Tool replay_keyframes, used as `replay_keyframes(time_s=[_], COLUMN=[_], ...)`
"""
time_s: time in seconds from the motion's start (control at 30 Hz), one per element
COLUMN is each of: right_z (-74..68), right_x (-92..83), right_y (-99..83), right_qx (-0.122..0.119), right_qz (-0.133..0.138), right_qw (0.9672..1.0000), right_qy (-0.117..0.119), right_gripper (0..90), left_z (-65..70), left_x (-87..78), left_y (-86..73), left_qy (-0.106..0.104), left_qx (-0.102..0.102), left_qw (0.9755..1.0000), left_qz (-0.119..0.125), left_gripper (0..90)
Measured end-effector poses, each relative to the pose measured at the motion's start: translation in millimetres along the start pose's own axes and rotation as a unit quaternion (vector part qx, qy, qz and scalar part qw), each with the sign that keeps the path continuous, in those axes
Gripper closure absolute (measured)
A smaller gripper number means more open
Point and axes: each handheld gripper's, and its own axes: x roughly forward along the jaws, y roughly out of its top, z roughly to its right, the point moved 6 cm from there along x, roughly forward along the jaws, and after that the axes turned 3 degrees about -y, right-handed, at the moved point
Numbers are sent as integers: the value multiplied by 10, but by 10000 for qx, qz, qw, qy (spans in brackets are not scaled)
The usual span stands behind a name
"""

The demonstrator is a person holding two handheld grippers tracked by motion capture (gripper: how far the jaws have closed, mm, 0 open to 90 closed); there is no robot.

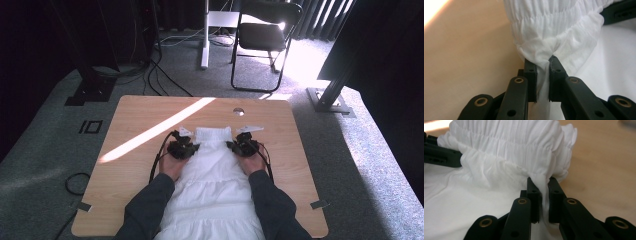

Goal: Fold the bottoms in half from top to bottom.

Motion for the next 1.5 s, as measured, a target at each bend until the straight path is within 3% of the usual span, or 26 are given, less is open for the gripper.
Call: replay_keyframes(time_s=[0.03, 0.07, 0.17, 0.27, 0.3, 0.33, 0.37, 0.43, 0.53, 0.6, 0.73, 0.77, 0.9, 0.97, 1.0, 1.03, 1.13, 1.23, 1.27, 1.3, 1.37, 1.4, 1.5], right_z=[19, 19, 50, 63, 63, 55, 26, 14, -16, -45, -94, -112, -189, -287, -320, -354, -413, -554, -554, -612, -666, -688, -753], right_x=[-102, -102, -286, -533, -533, -614, -791, -866, -911, -930, -1003, -1036, -1180, -1324, -1365, -1406, -1464, -1539, -1539, -1564, -1567, -1563, -1516], right_y=[206, 206, 543, 927, 927, 1045, 1287, 1365, 1334, 1261, 1094, 1039, 830, 618, 544, 467, 328, -62, -62, -274, -506, -597, -850], right_qx=[-96, -96, -247, -345, -345, -388, -574, -576, -649, -710, -673, -647, -721, -835, -880, -924, -942, -953, -953, -931, -862, -845, -876], right_qz=[219, 219, 585, 1105, 1105, 1249, 1484, 1527, 1491, 1479, 1484, 1472, 1484, 1468, 1443, 1417, 1387, 1195, 1195, 1117, 955, 873, 637], right_qw=[9997, 9997, 9979, 9929, 9929, 9909, 9861, 9855, 9858, 9857, 9863, 9868, 9863, 9856, 9856, 9856, 9858, 9879, 9879, 9888, 9908, 9916, 9931], right_qy=[-61, -61, -158, -271, -271, -316, -486, -467, -415, -388, -261, -202, -72, 9, 26, 59, 133, 243, 243, 346, 423, 447, 446], right_gripper=[830, 830, 830, 830, 830, 830, 829, 828, 827, 827, 825, 825, 822, 820, 819, 819, 818, 818, 818, 817, 818, 818, 818], left_z=[-39, -39, -97, -130, -130, -135, -141, -144, -128, -100, 23, 129, 290, 404, 516, 516, 666, 804, 836, 894, 1006, 1006, 1100], left_x=[-115, -115, -291, -497, -497, -611, -695, -729, -765, -769, -860, -947, -1067, -1141, -1208, -1208, -1267, -1294, -1297, -1298, -1252, -1252, -1105], left_y=[250, 250, 583, 934, 934, 1112, 1234, 1283, 1271, 1209, 1087, 994, 835, 707, 561, 561, 314, 45, -25, -145, -443, -443, -819], left_qy=[120, 120, 229, 289, 289, 306, 306, 293, 223, 184, -10, -121, -330, -409, -484, -484, -613, -782, -811, -849, -989, -989, -1100], left_qx=[176, 176, 376, 487, 487, 521, 557, 564, 609, 659, 693, 791, 880, 1031, 1112, 1112, 1144, 1072, 1079, 1099, 1069, 1069, 999], left_qw=[9993, 9993, 9968, 9927, 9927, 9906, 9893, 9891, 9897, 9908, 9904, 9894, 9880, 9866, 9852, 9852, 9841, 9837, 9835, 9833, 9847, 9847, 9877], left_qz=[305, 305, 664, 1067, 1067, 1230, 1313, 1325, 1276, 1168, 1197, 1211, 1225, 1200, 1213, 1213, 1213, 1210, 1200, 1179, 955, 955, 488], left_gripper=[814, 814, 814, 814, 813, 813, 812, 811, 808, 806, 805, 803, 800, 796, 794, 794, 792, 788, 788, 784, 783, 783, 783])
